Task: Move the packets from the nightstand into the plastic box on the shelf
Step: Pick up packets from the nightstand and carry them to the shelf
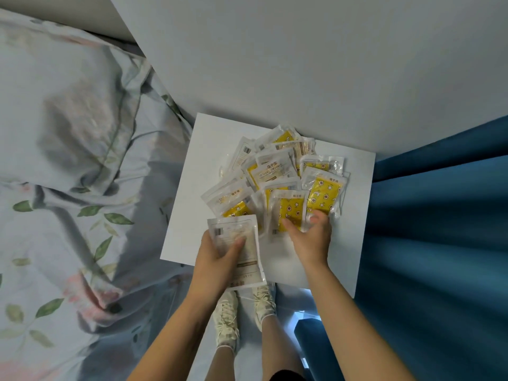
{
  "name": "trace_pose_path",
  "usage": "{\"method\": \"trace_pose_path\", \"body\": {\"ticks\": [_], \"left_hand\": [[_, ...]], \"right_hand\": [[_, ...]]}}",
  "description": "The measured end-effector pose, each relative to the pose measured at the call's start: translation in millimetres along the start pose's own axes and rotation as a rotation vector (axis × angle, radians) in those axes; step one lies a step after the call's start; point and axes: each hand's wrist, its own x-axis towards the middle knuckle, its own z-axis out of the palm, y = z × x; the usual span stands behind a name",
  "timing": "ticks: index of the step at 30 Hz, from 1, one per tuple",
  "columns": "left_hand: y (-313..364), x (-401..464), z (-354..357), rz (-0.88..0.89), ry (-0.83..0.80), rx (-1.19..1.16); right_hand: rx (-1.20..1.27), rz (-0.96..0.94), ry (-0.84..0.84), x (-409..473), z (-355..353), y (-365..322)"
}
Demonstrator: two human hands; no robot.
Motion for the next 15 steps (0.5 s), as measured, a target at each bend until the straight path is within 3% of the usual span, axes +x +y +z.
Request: {"method": "trace_pose_path", "body": {"ticks": [4,8,11,15], "left_hand": [[-11,-1,-6,-0.057,0.039,-0.121],[-15,-4,-10,0.027,0.051,-0.138],[-13,-3,-9,0.037,0.042,-0.094],[-12,-2,-2,-0.064,0.084,-0.182]], "right_hand": [[-0.166,-0.023,0.051,7,22,4],[-0.173,-0.047,0.066,7,24,8],[0.003,-0.129,0.079,2,15,11],[0.176,-0.104,0.056,-13,0,16]]}}
